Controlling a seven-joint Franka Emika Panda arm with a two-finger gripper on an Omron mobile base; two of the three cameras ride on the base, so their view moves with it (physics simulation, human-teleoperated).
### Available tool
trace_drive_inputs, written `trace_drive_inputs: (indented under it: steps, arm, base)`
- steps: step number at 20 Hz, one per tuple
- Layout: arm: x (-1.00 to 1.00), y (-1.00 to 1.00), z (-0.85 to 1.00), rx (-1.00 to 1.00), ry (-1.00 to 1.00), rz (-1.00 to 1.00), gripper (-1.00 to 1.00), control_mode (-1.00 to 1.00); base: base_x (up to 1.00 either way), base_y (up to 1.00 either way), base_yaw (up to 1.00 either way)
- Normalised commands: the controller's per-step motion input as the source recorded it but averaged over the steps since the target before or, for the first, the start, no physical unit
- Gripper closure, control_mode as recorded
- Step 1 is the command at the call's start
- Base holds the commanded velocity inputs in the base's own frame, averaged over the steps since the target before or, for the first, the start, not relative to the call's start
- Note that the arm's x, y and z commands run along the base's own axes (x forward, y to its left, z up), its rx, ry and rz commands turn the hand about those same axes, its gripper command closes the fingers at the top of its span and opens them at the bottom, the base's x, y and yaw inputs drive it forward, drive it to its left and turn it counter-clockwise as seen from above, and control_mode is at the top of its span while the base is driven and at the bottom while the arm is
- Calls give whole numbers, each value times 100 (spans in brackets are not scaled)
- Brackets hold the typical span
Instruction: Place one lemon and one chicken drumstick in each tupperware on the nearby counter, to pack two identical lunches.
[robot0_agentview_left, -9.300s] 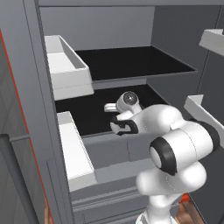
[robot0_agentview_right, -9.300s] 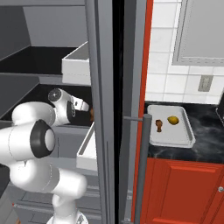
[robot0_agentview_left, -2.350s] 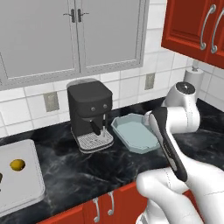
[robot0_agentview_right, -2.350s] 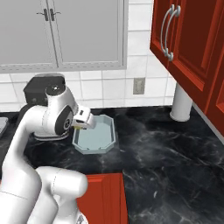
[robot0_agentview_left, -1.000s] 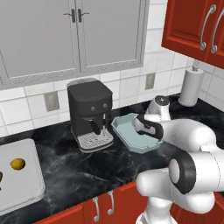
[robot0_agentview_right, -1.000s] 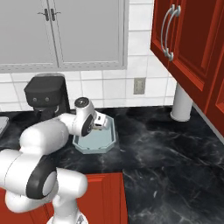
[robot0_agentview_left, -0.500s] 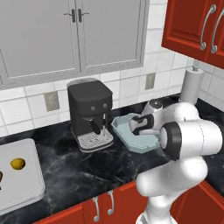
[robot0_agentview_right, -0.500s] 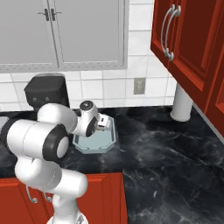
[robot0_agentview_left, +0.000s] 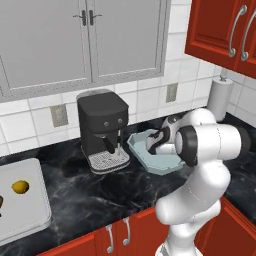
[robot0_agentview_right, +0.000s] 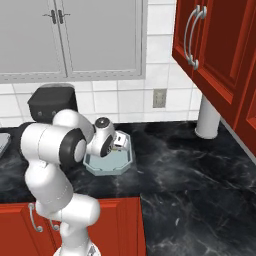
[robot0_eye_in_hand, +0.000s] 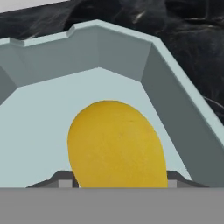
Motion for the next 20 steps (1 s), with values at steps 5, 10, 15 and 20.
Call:
trace_drive_inputs:
  steps: [5, 10, 15, 20]
  arm:
    - [22, 0, 0, 0, 3, 0, -100, -100]
    - [19, 1, 15, 0, -2, 0, -100, -100]
    - [-4, 5, 23, 0, -1, 0, -100, -100]
    - [-93, -16, 72, 0, -7, 0, -100, -100]
  base:
    - [0, 0, 0]
    - [0, 0, 0]
    - [0, 0, 0]
    - [0, 0, 0]
